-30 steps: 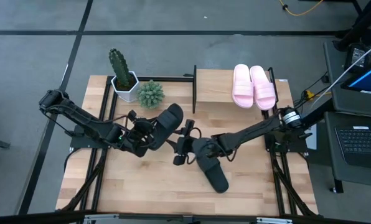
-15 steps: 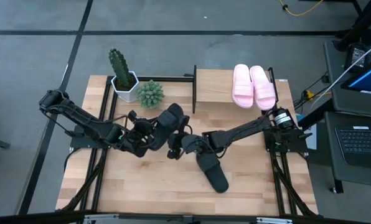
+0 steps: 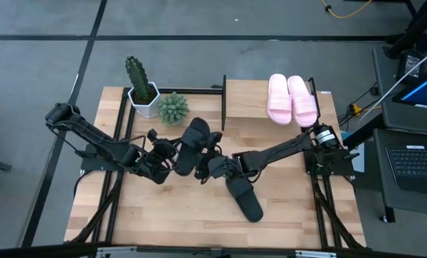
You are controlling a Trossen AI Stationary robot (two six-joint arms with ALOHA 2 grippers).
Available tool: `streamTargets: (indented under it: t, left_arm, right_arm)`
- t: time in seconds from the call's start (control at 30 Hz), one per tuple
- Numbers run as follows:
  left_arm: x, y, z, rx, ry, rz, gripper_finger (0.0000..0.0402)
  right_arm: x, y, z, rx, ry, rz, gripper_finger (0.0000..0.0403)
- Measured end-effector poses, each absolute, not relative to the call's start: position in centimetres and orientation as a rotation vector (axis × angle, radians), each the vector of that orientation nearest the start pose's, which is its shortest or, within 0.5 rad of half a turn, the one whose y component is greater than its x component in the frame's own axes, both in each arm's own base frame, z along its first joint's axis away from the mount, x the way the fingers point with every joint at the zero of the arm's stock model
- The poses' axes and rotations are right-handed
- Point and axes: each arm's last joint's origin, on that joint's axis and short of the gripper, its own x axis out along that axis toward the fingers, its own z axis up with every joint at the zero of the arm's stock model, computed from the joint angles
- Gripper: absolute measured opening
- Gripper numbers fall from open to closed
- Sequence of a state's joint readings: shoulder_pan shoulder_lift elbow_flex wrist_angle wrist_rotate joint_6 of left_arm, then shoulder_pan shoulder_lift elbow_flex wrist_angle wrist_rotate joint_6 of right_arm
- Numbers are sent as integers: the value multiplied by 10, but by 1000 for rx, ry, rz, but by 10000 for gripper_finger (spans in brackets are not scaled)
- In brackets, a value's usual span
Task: Pick and place slides into the shelf
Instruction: Put the left black slides on the shelf
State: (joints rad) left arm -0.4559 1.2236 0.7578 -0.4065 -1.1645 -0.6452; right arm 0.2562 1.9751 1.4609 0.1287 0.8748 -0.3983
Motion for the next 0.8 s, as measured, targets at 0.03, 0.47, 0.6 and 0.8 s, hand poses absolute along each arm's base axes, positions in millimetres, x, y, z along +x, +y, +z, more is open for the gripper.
streamTargets:
  t: [0.03, 0.47, 0.6, 0.8]
  left_arm:
    - [215, -77, 235, 42, 364, 803, 0]
    - [214, -86, 235, 13, 362, 743, 0]
    - [213, -88, 235, 14, 362, 734, 0]
    - [212, -90, 235, 14, 360, 726, 0]
  right_arm:
    - [438, 91, 246, -594, 453, -549, 173]
    - [436, 90, 246, -657, 480, -626, 173]
    - [436, 90, 246, -658, 480, -627, 173]
    - [436, 90, 246, -658, 480, -629, 162]
